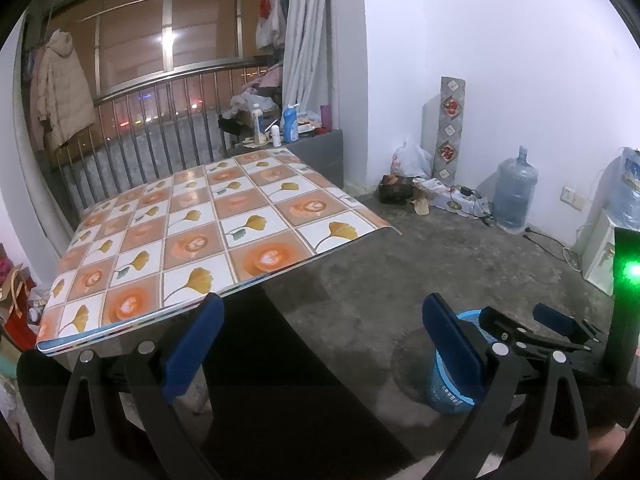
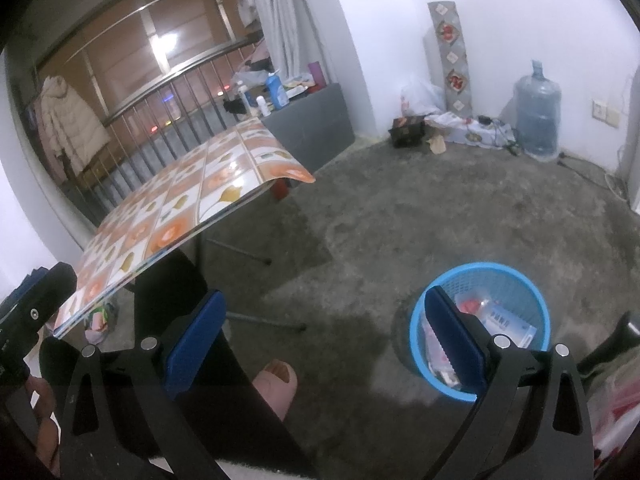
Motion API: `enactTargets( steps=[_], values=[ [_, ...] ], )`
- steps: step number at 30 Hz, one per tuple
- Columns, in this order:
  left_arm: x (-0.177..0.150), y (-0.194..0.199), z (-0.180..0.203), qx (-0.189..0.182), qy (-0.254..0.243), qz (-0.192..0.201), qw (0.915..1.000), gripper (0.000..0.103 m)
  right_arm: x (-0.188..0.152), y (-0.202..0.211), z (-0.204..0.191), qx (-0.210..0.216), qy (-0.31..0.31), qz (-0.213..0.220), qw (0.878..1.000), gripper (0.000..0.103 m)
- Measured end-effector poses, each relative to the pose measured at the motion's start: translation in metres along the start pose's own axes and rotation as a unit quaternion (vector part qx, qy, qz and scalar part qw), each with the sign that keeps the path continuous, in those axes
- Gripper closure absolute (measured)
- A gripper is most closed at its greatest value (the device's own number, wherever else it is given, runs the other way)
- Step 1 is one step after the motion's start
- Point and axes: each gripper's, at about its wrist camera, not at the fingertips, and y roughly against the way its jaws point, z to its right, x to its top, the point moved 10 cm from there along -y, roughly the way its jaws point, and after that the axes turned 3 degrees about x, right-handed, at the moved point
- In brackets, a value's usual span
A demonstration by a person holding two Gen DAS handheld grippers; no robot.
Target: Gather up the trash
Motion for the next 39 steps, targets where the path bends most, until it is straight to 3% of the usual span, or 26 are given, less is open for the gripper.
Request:
enactTargets(
  steps=[39],
  values=[
    [-0.0046,-0.0057,-0.0054,0.017,0.001,-0.011,0.9998,0.005,0.0009,-0.0036,0.0005,-0.001,0.003,-0.007,1.000,0.008]
  ],
)
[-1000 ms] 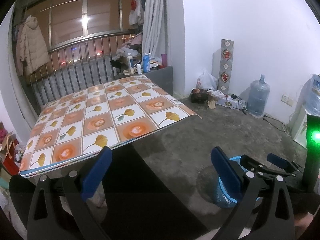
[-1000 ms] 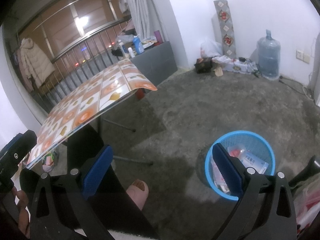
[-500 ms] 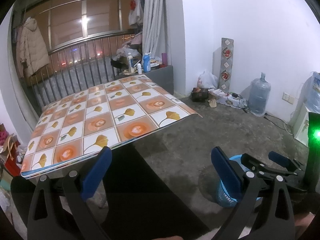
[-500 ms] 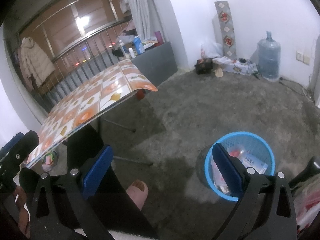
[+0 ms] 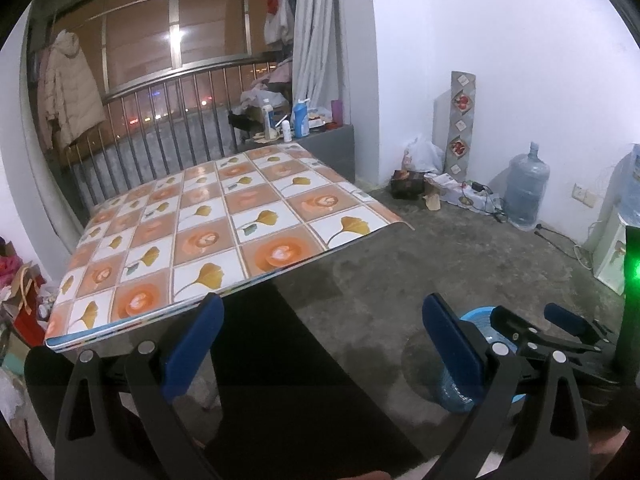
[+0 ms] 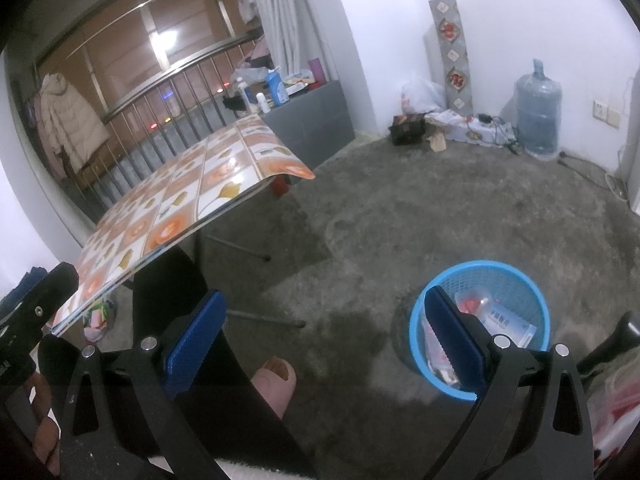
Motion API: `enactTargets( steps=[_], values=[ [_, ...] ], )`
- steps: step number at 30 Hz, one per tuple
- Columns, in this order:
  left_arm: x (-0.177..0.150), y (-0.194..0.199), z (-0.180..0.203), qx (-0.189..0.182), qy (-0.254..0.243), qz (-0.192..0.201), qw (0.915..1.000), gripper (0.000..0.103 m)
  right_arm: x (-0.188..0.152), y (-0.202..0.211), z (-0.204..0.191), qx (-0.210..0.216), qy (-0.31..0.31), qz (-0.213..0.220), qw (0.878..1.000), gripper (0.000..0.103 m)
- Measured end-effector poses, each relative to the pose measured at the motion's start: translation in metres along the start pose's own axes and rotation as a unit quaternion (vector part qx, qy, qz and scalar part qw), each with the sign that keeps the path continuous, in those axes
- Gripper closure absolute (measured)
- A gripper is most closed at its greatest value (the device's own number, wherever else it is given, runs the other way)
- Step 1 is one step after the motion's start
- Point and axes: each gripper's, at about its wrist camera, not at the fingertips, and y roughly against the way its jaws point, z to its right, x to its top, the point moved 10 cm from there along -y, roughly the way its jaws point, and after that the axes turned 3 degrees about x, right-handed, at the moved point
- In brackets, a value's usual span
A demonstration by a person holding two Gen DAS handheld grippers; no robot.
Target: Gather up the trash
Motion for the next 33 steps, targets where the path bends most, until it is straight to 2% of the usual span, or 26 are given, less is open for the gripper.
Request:
enactTargets(
  steps=[2,5,6,13,33],
  values=[
    [-0.001,0.000,-0.001,-0.003,0.002,-0.002,1.0000,0.005,0.000,0.000,0.000,0.000,0.000,0.000,1.000,0.008],
    [-0.008,-0.005,0.006,-0.024,-0.010,-0.035,0.9990,0.005,0.000,0.000,0.000,0.000,-0.001,0.000,1.000,0.008],
    [-0.009,-0.007,0.005,-0.021,-0.007,-0.041,0.9989,0.005,0.000,0.000,-0.001,0.000,-0.001,0.001,1.000,0.008],
    [-0.004,-0.002,-0.006,0.000,0.009,-0.021,0.9997,0.005,0.000,0.000,0.000,0.000,-0.001,-0.002,1.000,0.008],
    [-0.017,-0.019,-0.007,-0.005,0.012,-0.063,0.9979,0.005,0.003,0.000,0.002,0.001,0.002,-0.012,1.000,0.008]
  ],
)
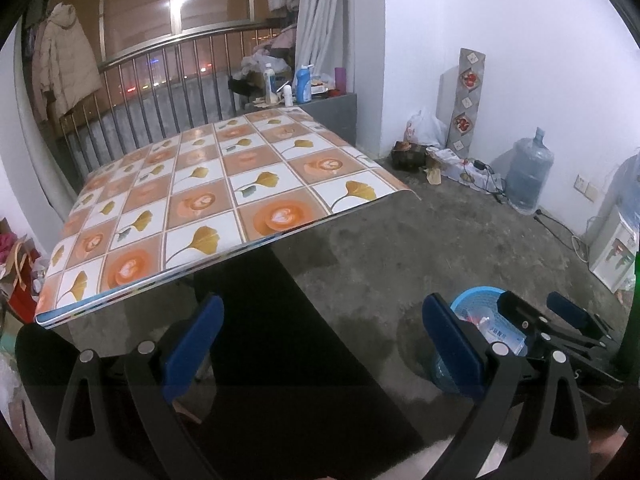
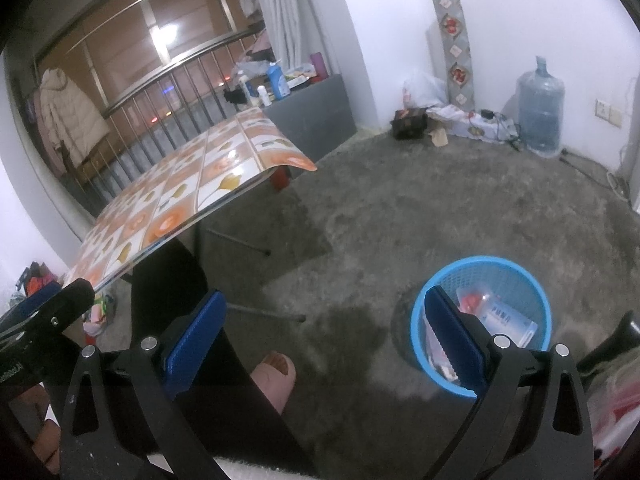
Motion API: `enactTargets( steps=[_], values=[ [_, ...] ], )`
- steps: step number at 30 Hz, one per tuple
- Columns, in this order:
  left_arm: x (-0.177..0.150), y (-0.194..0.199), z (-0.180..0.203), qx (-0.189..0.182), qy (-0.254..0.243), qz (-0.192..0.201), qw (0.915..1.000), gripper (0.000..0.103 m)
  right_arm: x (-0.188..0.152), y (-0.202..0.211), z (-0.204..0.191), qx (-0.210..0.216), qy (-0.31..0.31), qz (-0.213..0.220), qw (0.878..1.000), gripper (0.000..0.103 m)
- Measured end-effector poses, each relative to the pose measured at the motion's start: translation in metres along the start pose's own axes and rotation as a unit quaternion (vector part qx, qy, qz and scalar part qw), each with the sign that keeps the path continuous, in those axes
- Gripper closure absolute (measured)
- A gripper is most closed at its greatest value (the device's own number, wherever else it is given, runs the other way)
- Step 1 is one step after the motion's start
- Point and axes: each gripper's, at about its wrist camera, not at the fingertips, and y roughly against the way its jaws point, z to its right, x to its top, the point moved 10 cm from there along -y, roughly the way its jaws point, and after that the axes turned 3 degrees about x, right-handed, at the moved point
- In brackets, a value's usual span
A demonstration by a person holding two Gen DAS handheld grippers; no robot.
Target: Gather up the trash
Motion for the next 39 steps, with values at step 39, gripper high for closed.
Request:
enactTargets(
  steps=[39],
  values=[
    [-0.0021,-0.0074,0.0023,0.006,-0.009,-0.010,0.9999,0.005,-0.0012,-0.0014,0.0016,0.001,-0.001,-0.001,1.000,0.008]
  ],
)
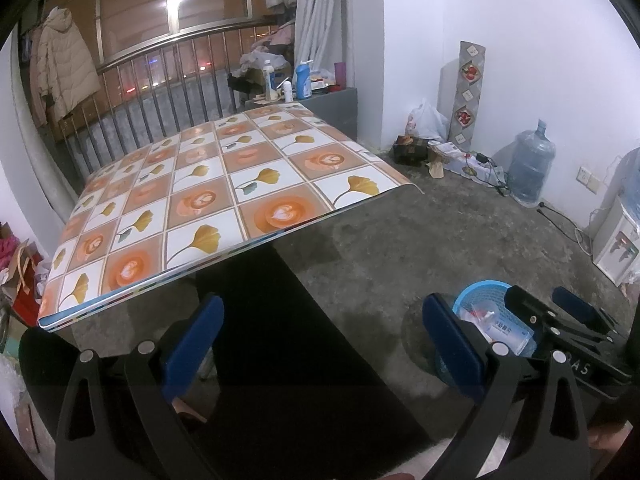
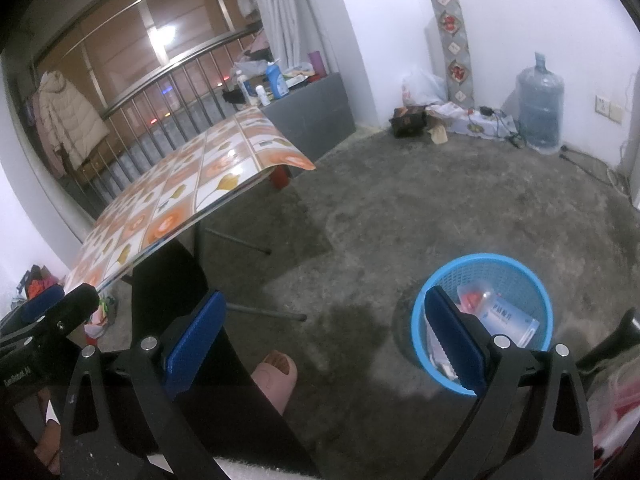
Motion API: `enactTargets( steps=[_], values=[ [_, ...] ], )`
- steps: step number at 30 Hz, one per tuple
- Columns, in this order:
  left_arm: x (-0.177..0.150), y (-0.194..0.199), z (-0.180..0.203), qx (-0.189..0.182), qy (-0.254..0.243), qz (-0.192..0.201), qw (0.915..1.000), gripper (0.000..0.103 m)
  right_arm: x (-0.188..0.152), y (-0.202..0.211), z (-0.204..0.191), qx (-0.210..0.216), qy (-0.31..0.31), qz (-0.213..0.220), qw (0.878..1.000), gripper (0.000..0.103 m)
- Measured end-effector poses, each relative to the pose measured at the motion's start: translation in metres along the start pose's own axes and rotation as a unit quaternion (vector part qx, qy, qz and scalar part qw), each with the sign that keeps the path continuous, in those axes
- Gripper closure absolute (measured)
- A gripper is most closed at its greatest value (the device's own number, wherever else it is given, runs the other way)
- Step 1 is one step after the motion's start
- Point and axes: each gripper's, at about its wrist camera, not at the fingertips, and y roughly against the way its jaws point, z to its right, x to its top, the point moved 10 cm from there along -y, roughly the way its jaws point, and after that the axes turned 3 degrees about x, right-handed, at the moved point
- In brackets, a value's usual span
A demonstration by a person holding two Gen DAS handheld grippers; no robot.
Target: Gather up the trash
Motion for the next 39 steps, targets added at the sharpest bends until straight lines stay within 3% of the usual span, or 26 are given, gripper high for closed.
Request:
enactTargets(
  steps=[5,7,20,39],
  values=[
    [0.000,0.000,0.000,0.002,0.002,-0.002,1.0000,0.005,0.000,0.001,0.000,0.000,0.000,0.000,1.000,0.008],
    [0.002,0.004,0.003,-0.013,0.004,0.003,0.9999,0.005,0.000,0.000,0.000,0.001,0.001,0.000,1.000,0.008],
    [0.005,0.013,0.000,0.015,-0.006,0.029,0.9995,0.005,0.000,0.000,-0.002,0.001,0.001,-0.001,1.000,0.008],
    [0.006,0.017,-0.004,0.014,0.000,0.029,0.9995,0.005,-0.001,-0.001,-0.005,0.002,0.003,0.000,1.000,0.008]
  ],
)
